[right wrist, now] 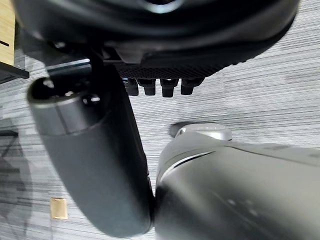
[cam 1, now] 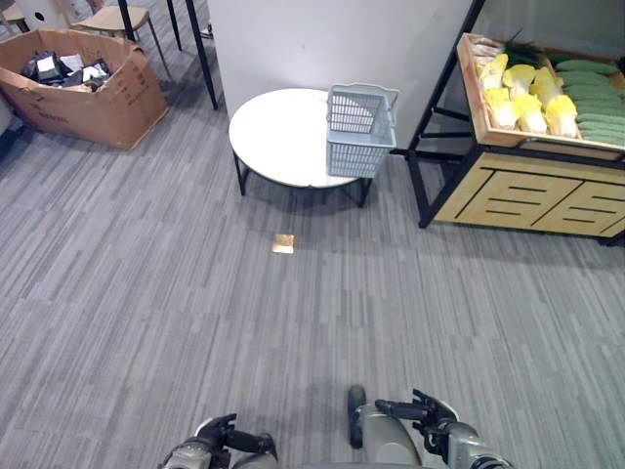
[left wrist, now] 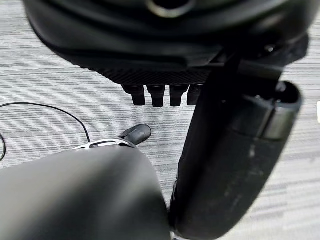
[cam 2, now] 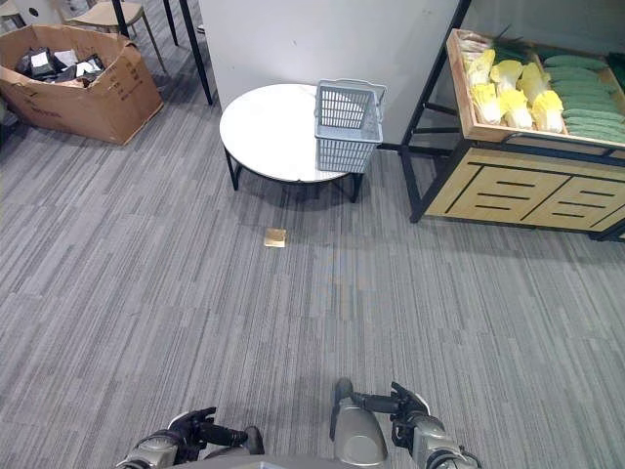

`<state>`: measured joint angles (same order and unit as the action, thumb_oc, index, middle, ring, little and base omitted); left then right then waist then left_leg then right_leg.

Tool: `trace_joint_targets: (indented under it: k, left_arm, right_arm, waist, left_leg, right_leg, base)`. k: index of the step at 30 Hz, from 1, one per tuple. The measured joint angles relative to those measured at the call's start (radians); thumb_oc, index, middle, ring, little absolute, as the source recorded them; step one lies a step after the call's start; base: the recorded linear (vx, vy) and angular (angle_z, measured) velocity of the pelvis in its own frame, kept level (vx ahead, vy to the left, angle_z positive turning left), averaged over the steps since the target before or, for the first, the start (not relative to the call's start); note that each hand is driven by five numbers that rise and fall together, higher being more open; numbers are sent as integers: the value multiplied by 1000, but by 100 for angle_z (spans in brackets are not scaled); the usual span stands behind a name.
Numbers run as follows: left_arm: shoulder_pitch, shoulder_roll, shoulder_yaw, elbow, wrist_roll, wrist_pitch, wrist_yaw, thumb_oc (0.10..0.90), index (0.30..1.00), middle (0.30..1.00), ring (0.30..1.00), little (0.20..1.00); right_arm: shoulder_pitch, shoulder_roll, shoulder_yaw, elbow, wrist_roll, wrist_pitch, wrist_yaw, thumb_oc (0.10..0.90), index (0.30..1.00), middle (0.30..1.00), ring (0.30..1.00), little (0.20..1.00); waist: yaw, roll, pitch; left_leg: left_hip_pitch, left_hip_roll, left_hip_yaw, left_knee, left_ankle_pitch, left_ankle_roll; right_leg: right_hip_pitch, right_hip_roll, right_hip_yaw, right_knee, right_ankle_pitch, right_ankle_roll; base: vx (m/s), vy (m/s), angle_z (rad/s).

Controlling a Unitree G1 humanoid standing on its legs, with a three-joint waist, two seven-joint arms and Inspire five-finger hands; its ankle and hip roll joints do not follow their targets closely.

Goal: Get the vegetables into the basket

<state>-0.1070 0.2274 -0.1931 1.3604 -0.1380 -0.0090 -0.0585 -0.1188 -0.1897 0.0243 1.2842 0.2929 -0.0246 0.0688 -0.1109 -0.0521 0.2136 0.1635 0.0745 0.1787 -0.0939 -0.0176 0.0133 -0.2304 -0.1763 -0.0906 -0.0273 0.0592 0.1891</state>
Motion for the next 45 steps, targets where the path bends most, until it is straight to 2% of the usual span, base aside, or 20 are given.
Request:
trace_joint_targets:
  k: [2,5,8,14,15,16,17,18,21,24,26,27,29,32,35,38,39,41,43,45]
  left_arm:
    - [6,18,-5,7,0,0,2,900,1000,1000,1000,1000]
    - [14,-13,8,8,2,0,1,900,1000,1000,1000,1000]
    - [27,-38,-10,6,14,-6,-6,900,1000,1000,1000,1000]
    - [26,-68,-9,16,15,-6,-11,900,1000,1000,1000,1000]
    - [14,-74,-10,22,13,-2,-10,900,1000,1000,1000,1000]
    - [27,-68,-10,22,11,2,-10,900,1000,1000,1000,1000]
    - [44,-52,-10,23,10,9,-9,900,1000,1000,1000,1000]
    - [49,-45,-8,26,5,11,-2,900,1000,1000,1000,1000]
    - [54,-52,-1,17,-8,7,0,900,1000,1000,1000,1000]
    - [40,-57,-1,0,-12,6,-5,900,1000,1000,1000,1000]
    - [34,-52,2,-23,-39,2,-4,900,1000,1000,1000,1000]
    - [21,-45,-6,-34,-60,-5,-10,900,1000,1000,1000,1000]
    - [2,-35,-11,-73,-72,-20,-8,900,1000,1000,1000,1000]
    - [-11,-22,-18,-108,-76,-25,-8,900,1000,1000,1000,1000]
    - [-12,-32,-2,-111,-97,-28,-11,900,1000,1000,1000,1000]
    - [-7,-51,3,-108,-99,-37,-11,900,1000,1000,1000,1000]
    - [2,-51,4,-106,-99,-36,-10,900,1000,1000,1000,1000]
    - [-3,-24,-1,-107,-94,-35,-5,900,1000,1000,1000,1000]
    - [-13,-24,-5,-95,-93,-24,-4,900,1000,1000,1000,1000]
    - [2,-30,-7,-68,-68,-18,3,900,1000,1000,1000,1000]
  right_arm:
    - [4,15,-5,0,0,0,-1,900,1000,1000,1000,1000]
    - [8,-6,2,1,-10,3,0,900,1000,1000,1000,1000]
    - [19,-22,2,-3,-10,2,-5,900,1000,1000,1000,1000]
    - [29,-69,11,0,-10,4,-5,900,1000,1000,1000,1000]
    - [22,-85,10,-4,-2,-4,-4,900,1000,1000,1000,1000]
    - [15,-90,18,-6,-5,-7,-2,900,1000,1000,1000,1000]
    - [16,-79,51,-5,-21,-5,-4,900,1000,1000,1000,1000]
    - [23,-78,58,-4,-21,3,-5,900,1000,1000,1000,1000]
    - [43,-84,70,-14,-22,4,-15,900,1000,1000,1000,1000]
    - [58,-86,77,-15,-22,6,-16,900,1000,1000,1000,1000]
    - [62,-84,103,0,-23,16,-19,900,1000,1000,1000,1000]
    - [63,-80,119,29,-24,24,-28,900,1000,1000,1000,1000]
    - [86,-75,116,56,-24,35,-34,900,1000,1000,1000,1000]
    - [96,-76,115,74,-37,46,-38,900,1000,1000,1000,1000]
    - [91,-95,120,107,-70,53,-40,900,1000,1000,1000,1000]
    - [104,-110,150,115,-98,47,-40,900,1000,1000,1000,1000]
    - [115,-106,154,115,-100,44,-44,900,1000,1000,1000,1000]
    - [132,-63,155,111,-100,41,-41,900,1000,1000,1000,1000]
    - [131,-57,158,123,-100,44,-44,900,1000,1000,1000,1000]
    - [132,-58,157,123,-100,46,-45,900,1000,1000,1000,1000]
  waist:
    - [-4,-30,-5]
    - [-27,29,-14]
    - [-58,71,-34]
    - [-69,120,-49]
    - [-73,131,-47]
    - [-73,145,-61]
    - [-73,106,-77]
    - [-76,117,-74]
    - [-69,138,-73]
    - [-70,129,-67]
    - [-52,79,-57]
    - [-41,48,-48]
    - [-1,33,-37]
    - [28,32,-20]
    - [72,62,7]
    - [71,90,3]
    - [72,103,-16]
    - [64,49,-31]
    - [58,49,-29]
    - [51,61,-35]
  left_leg:
    - [39,17,-27,-1,-35,-55]
    - [87,50,-84,48,-88,-133]
    - [141,81,-69,32,-15,-152]
    - [136,120,-121,90,20,-212]
    - [126,126,-152,131,27,-220]
    - [129,133,-158,135,26,-220]
    - [136,122,-157,143,26,-221]
    - [139,145,-164,167,24,-227]
    - [121,180,-163,261,62,-248]
    - [54,181,-171,416,171,-246]
    - [-13,149,-151,555,312,-248]
    - [-83,190,-47,639,211,-237]
    - [-197,218,30,566,101,-227]
    - [-315,178,51,366,96,-236]
    - [-351,103,36,6,194,-218]
    - [-377,86,16,85,205,-207]
    - [-362,79,9,129,253,-76]
    - [-308,38,24,43,281,-33]
    - [-276,25,21,0,290,-7]
    - [-248,13,25,-5,251,-25]
  right_leg:
    - [10,7,9,21,49,-17]
    - [73,66,-91,26,71,-27]
    - [102,108,-144,80,57,-159]
    - [89,115,-184,206,-22,-180]
    - [18,95,-193,363,-70,-166]
    - [-1,115,-199,340,-109,-138]
    - [22,119,-202,237,-84,-145]
    - [46,137,-222,230,-87,-203]
    - [99,184,-234,209,-114,-242]
    - [156,192,-233,183,-120,-254]
    - [210,164,-210,133,-118,-262]
    - [278,155,-183,59,-126,-282]
    - [327,152,-155,-1,-121,-284]
    - [396,150,-134,-64,-128,-275]
    - [460,149,-70,-66,-144,-232]
    - [555,149,30,-66,-198,-190]
    - [584,153,91,-63,-222,-150]
    - [546,110,54,-15,-233,-119]
    - [537,115,54,-30,-249,-100]
    - [509,139,57,-65,-212,-121]
  base:
    - [315,-49,49]
    - [231,-42,33]
    - [267,-96,22]
    - [240,-117,11]
    - [183,-118,-4]
    - [258,-157,-13]
    - [354,-207,-12]
    - [246,-136,5]
    - [238,-162,0]
    - [261,-227,-2]
    - [258,-91,-11]
    - [282,-19,-18]
    - [451,66,-26]
    - [377,105,-20]
    - [286,43,-83]
    - [235,69,-110]
    - [104,62,-99]
    - [80,90,-62]
    - [105,102,-5]
    - [88,92,17]
